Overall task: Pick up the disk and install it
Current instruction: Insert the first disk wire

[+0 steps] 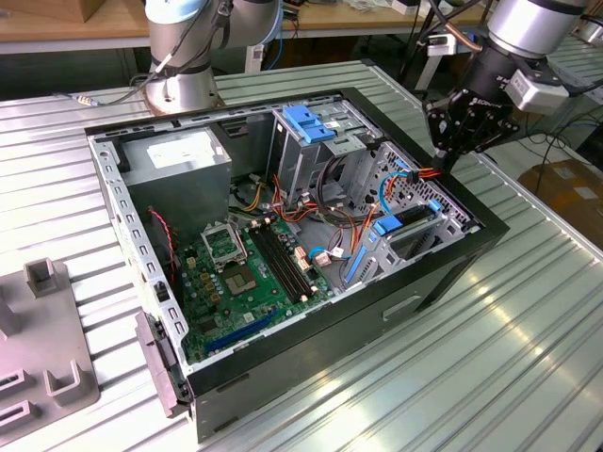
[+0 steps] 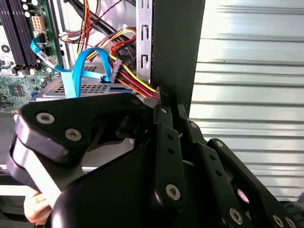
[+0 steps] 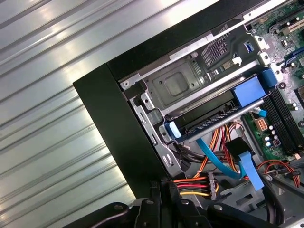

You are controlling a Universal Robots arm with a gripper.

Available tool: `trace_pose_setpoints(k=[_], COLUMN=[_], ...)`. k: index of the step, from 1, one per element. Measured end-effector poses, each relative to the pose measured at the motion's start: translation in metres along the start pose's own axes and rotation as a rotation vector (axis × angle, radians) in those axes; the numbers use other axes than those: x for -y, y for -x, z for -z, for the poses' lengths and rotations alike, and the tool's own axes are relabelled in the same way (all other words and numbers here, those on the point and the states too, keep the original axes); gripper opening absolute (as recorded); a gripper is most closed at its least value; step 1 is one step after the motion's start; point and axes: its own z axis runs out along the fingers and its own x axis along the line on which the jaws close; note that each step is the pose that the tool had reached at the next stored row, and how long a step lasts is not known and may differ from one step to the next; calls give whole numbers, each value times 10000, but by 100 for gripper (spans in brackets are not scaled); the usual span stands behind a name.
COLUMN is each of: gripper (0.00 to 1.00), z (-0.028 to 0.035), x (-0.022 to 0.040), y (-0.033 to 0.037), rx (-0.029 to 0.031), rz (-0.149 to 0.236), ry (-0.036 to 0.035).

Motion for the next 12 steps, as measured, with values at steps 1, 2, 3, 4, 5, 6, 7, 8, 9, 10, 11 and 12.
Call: trace_pose_setpoints(k=[1, 2, 3, 4, 5, 6, 7, 8, 9, 10, 11, 12], gripper=[18, 18, 18, 18, 18, 18, 18, 18, 18, 18, 18, 18], z=[35, 67, 91, 99, 98, 99, 99, 101, 101, 101, 101, 101], x=[0, 1, 1, 1, 1, 1, 1, 1, 1, 1, 0, -1], y=[-1, -1, -2, -2, -2, -2, -2, -2, -2, -1, 0, 1], rx=[4, 0, -1, 0, 2, 2, 2, 0, -1, -2, -2, -2], rz=[0, 0, 0, 0, 0, 0, 0, -1, -3, -28, -85, -142], ry=[-4, 0, 1, 0, -2, -2, -3, 1, 2, 3, 4, 5])
